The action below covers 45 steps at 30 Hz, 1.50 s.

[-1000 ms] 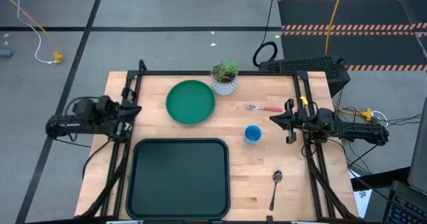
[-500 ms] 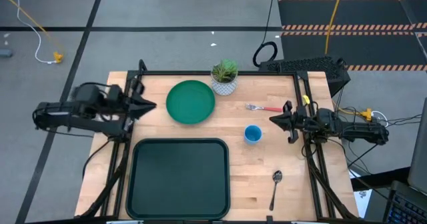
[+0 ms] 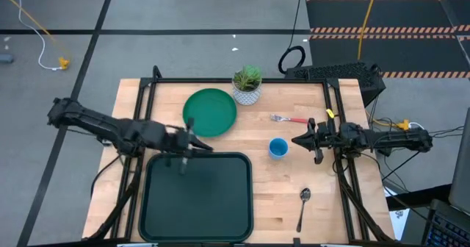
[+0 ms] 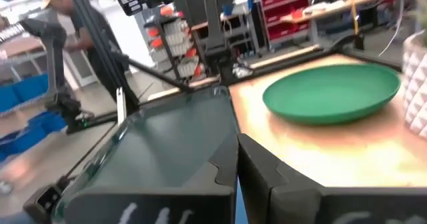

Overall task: Pick and place plate/cup/fork/spoon on tray
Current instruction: Put the blue cup on the top right of the black tray

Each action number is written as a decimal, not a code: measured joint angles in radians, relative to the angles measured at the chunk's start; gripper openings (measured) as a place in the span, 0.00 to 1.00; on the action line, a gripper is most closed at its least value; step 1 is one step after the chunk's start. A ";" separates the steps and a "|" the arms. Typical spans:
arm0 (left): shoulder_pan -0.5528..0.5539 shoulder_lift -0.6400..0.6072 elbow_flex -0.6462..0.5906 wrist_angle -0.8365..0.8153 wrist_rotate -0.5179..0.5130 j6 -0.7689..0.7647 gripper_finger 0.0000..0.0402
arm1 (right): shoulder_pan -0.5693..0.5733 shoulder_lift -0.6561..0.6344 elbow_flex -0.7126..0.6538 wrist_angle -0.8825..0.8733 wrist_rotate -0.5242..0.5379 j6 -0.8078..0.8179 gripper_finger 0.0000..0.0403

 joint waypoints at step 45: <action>-0.134 0.273 -0.001 0.104 -0.093 -0.060 0.07 | 0.253 1.343 1.108 -1.019 0.190 -0.040 0.41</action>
